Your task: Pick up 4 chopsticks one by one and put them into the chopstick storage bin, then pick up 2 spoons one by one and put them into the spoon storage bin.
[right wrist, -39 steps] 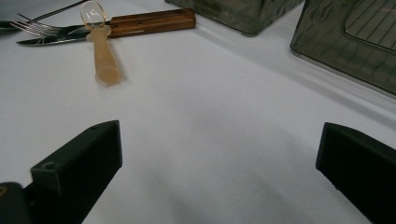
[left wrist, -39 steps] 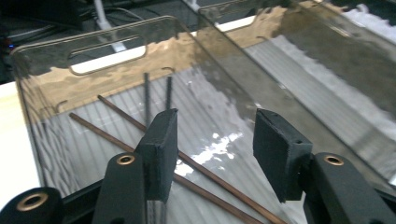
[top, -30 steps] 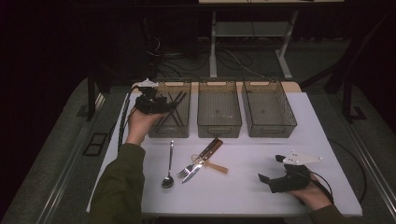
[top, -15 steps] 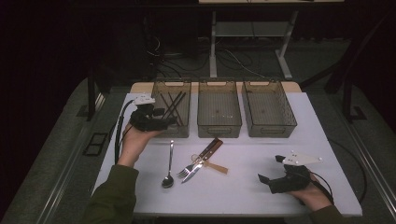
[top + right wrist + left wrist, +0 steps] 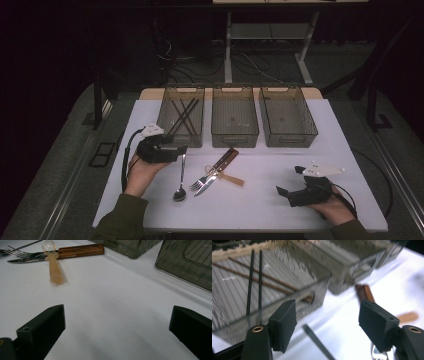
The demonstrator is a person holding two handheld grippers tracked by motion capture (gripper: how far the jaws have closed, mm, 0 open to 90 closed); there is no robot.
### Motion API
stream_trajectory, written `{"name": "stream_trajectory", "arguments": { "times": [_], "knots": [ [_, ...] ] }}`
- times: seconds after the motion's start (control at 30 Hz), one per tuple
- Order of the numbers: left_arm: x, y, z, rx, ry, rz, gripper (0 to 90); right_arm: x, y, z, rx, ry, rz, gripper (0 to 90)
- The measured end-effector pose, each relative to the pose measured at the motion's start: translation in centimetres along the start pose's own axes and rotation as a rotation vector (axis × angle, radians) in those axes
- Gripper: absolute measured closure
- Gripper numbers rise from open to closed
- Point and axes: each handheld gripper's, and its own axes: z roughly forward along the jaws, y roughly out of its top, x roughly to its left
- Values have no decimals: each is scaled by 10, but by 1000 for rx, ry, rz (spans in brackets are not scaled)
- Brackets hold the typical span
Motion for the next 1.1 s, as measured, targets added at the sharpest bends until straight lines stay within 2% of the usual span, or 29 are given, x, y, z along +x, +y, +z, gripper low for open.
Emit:
{"name": "stream_trajectory", "arguments": {
  "times": [0.1, 0.2, 0.33, 0.47, 0.57, 0.67, 0.87, 1.1],
  "knots": [
    [2, -9, 0, 14, 7, -7, 365, -1, 0, 0, 3, 1, -1, 1],
    [5, -15, 3, 55, 29, 12, 444, 0, 0, 0, 5, -2, -8, 1],
    [7, -19, 4, 59, 27, -5, 522, 4, 0, -3, 1, -2, -15, 1],
    [7, -20, 8, 70, 21, -4, 604, 4, 0, -2, 4, 0, -17, 1],
    [7, -21, 11, 97, 25, 18, 651, 3, 0, -1, 6, 1, -22, 1],
    [6, -21, 15, 109, 23, 23, 713, 4, 0, 0, 10, 3, -25, 1],
    [6, -22, 24, 148, 43, 59, 881, 4, 0, -1, 7, 2, -23, 1],
    [14, -23, 31, 155, 76, 35, 899, 4, 0, 1, 9, 4, -23, 1]
  ]
}}
